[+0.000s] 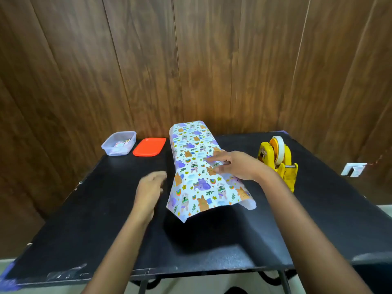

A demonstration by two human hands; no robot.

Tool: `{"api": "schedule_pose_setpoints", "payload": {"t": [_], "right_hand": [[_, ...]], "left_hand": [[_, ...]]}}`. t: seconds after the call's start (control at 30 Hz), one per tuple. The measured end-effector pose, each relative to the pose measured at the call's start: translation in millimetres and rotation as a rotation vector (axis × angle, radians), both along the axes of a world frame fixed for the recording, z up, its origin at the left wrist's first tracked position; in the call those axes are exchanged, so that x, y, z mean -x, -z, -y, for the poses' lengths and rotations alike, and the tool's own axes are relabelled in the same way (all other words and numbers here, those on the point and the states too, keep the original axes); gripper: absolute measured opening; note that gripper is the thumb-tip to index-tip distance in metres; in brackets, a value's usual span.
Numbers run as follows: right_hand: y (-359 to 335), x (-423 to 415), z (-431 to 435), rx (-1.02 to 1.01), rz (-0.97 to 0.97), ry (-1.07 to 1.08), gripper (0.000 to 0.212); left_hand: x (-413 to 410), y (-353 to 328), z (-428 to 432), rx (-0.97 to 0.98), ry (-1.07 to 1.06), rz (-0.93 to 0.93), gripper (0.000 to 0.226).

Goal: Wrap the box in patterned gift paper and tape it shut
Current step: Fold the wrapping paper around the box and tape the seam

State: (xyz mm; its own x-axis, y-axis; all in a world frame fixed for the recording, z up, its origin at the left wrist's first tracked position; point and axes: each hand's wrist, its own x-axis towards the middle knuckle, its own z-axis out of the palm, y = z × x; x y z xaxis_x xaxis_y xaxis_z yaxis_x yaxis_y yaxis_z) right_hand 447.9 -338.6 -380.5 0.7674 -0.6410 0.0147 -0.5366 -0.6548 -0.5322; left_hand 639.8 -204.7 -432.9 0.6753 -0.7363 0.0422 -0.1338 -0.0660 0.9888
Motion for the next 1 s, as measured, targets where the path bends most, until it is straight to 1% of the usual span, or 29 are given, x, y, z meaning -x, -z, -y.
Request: {"api": "schedule_pose_setpoints", "payload": {"t": [0.07, 0.13, 0.2, 0.27, 0.33, 0.5, 0.67, 0.8, 0.93, 1.0], "right_hand": [[-1.2, -5.0, -0.2, 0.026, -0.012, -0.006, 0.043], [-1.9, -10.4, 0.2, 0.070, -0.041, -0.018, 0.047], [-2.0, -14.4, 2.4, 0.101, -0.067, -0.027, 0.051], [-2.5, -17.0, 5.3, 0.109, -0.083, -0.048, 0.054], [-3.8, -18.9, 7.8, 0.089, -0.081, -0.074, 0.053], [-4.5, -22.9, 16.5, 0.036, -0.091, -0.122, 0.051], [-4.9, -19.7, 20.8, 0.068, -0.130, -0.167, 0.057], [-3.0, -21.6, 18.9, 0.066, -0.154, -0.139, 0.069], [-0.3, -26.2, 11.7, 0.196, -0.243, -0.122, 0.076], [-1.9, -26.5, 10.7, 0.217, -0.252, -0.126, 0.075]], "left_hand": [[5.0, -22.8, 4.7, 0.030, 0.074, 0.289, 0.019], [10.7, -38.4, 12.2, -0.001, 0.239, 0.544, 0.028], [13.5, -44.6, 20.8, -0.109, 0.400, 0.783, 0.035], [12.3, -44.2, 29.3, -0.274, 0.496, 1.021, 0.048], [9.8, -45.0, 34.6, -0.380, 0.525, 1.160, 0.053], [8.1, -46.4, 39.0, -0.444, 0.535, 1.262, 0.055], [8.1, -45.6, 39.8, -0.520, 0.526, 1.370, 0.057], [10.6, -45.6, 38.6, -0.542, 0.499, 1.376, 0.057], [17.0, -48.9, 38.4, -0.596, 0.502, 1.377, 0.063], [16.5, -49.7, 36.7, -0.592, 0.534, 1.301, 0.065]]}}
